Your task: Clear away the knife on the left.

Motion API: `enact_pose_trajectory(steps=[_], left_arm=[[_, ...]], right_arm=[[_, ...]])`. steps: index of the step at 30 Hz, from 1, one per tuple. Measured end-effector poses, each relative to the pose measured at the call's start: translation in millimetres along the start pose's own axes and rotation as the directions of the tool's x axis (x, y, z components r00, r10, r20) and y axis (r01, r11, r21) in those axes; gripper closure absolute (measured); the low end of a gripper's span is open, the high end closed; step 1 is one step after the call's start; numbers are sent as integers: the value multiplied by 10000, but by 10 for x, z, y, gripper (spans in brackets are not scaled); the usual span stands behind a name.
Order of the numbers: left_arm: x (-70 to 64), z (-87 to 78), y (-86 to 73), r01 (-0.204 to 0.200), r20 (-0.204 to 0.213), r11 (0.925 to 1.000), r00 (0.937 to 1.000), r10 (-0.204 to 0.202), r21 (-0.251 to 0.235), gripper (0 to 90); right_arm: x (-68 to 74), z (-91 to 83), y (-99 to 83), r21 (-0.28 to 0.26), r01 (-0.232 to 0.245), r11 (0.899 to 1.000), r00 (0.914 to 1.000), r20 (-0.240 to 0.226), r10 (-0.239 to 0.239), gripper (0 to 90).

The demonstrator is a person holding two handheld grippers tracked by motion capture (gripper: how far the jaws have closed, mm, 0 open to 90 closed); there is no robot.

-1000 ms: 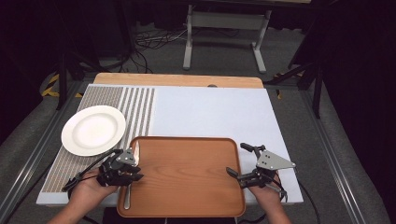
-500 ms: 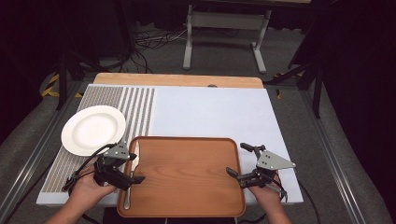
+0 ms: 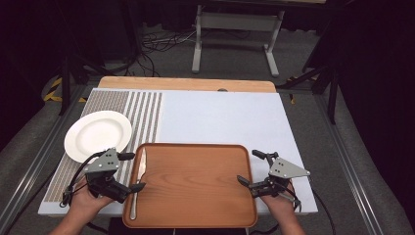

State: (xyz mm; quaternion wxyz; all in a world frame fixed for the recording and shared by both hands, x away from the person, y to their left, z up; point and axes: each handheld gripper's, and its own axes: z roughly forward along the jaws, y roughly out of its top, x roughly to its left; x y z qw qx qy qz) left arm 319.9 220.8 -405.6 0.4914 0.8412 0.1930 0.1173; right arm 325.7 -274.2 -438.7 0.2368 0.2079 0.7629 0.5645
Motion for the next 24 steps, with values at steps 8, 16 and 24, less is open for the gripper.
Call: enact_pose_trajectory(steps=[8,16,24], left_arm=[[91,-158,-200,368,-185,9874,9990,-401,-1541,22],[133,-234,-437,236,-859,9722,9953,-447,-2331,21],[193,-264,-692,513,-953,9537,9920,-829,-2965,14]], right_arm=[[1,-6,0,29,18,10000,10000,10,-18,28],[-2,-10,-4,25,6,10000,10000,21,-6,28],[-16,-19,-16,64,-13,10000,10000,69,13,28]])
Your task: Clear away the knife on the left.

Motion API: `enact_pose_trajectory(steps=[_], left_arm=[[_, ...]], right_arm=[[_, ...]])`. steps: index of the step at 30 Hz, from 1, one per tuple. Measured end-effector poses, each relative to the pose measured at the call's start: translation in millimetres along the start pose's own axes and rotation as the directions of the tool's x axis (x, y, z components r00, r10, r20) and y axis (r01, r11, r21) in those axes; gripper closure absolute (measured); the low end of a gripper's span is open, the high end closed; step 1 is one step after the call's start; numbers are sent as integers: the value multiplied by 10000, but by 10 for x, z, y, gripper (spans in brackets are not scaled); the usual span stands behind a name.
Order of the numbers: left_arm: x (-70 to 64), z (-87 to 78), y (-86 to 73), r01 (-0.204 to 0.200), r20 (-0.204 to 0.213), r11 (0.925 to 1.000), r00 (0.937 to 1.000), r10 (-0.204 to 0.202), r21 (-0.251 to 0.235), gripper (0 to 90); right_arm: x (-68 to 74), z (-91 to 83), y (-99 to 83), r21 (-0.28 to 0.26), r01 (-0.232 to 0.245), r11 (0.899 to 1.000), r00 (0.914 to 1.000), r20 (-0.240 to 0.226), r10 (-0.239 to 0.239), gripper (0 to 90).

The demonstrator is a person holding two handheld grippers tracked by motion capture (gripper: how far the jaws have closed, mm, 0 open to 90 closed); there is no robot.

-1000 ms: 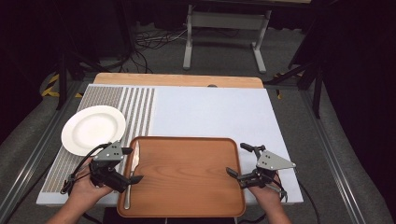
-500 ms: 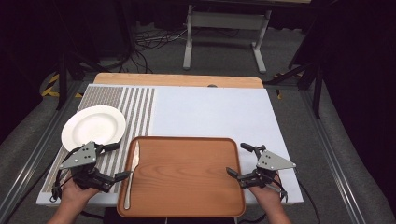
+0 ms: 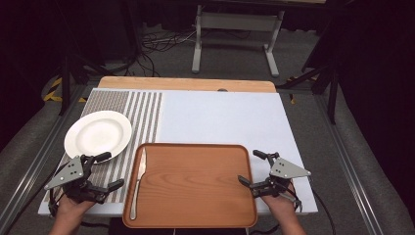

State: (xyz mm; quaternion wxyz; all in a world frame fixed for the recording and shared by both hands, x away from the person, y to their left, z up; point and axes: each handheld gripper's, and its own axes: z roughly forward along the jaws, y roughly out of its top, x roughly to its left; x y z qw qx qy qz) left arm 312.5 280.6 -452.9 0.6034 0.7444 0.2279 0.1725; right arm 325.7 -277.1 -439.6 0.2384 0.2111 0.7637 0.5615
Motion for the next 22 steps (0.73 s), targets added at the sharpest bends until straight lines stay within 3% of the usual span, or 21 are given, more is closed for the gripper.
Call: enact_pose_trajectory(steps=[2,3,5,13,22], left_arm=[[32,-22,-89,124,-52,9999,9999,-124,-97,13],[63,-26,-149,201,-147,9994,9997,-197,277,14],[80,-26,-167,251,-214,9990,9995,-243,373,14],[72,-5,-172,561,-437,9979,9975,-546,331,5],[56,-2,-142,469,-527,9978,9976,-445,465,5]], right_arm=[[-4,-2,-3,19,-8,10000,10000,12,8,28],[-14,-5,-13,51,-31,10000,10000,46,31,28],[-25,-7,-22,89,-52,9999,9999,106,51,28],[-35,-12,-45,181,-62,9998,9999,156,59,28],[-34,-22,-41,168,-48,9998,9998,197,44,28]])
